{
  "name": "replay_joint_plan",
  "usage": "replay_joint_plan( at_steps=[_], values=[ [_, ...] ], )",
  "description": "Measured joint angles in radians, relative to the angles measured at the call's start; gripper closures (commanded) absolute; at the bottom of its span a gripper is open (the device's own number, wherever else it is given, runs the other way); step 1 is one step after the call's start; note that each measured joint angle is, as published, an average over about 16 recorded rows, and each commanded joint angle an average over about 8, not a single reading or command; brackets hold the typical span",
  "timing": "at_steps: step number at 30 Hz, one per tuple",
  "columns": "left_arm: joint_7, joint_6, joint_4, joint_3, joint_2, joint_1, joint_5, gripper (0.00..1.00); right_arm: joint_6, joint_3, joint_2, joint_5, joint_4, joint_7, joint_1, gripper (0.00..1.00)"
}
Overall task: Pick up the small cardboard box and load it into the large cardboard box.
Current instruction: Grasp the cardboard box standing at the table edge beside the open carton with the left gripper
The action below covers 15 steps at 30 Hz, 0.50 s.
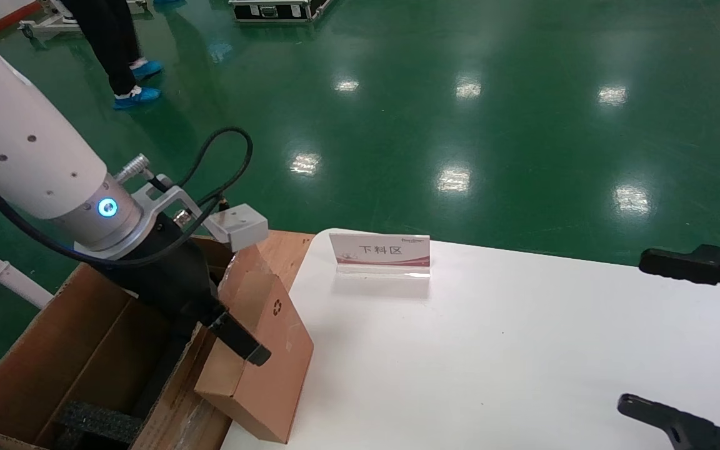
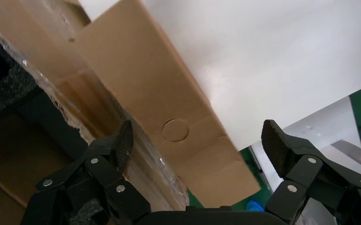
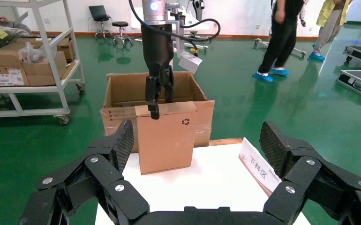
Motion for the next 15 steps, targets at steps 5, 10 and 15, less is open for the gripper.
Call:
replay_joint_plan(
  at_steps=[5,10,15],
  values=[
    [-0.004,-0.015,0.000,0.025,0.000,0.010,0.005,0.00,0.000,0.000,0.000,0.000,0.000,0.000,0.000,0.00],
    [-0.005,-0.025,0.001,0.046,0.001,0.020,0.017,0.00,0.000,-0.001,0.000,0.000,0.000,0.000,0.000,0.00],
    [-0.003,-0.029,0.001,0.063,0.003,0.028,0.031,0.00,0.000,-0.001,0.000,0.001,0.000,0.000,0.000,0.00]
  ],
)
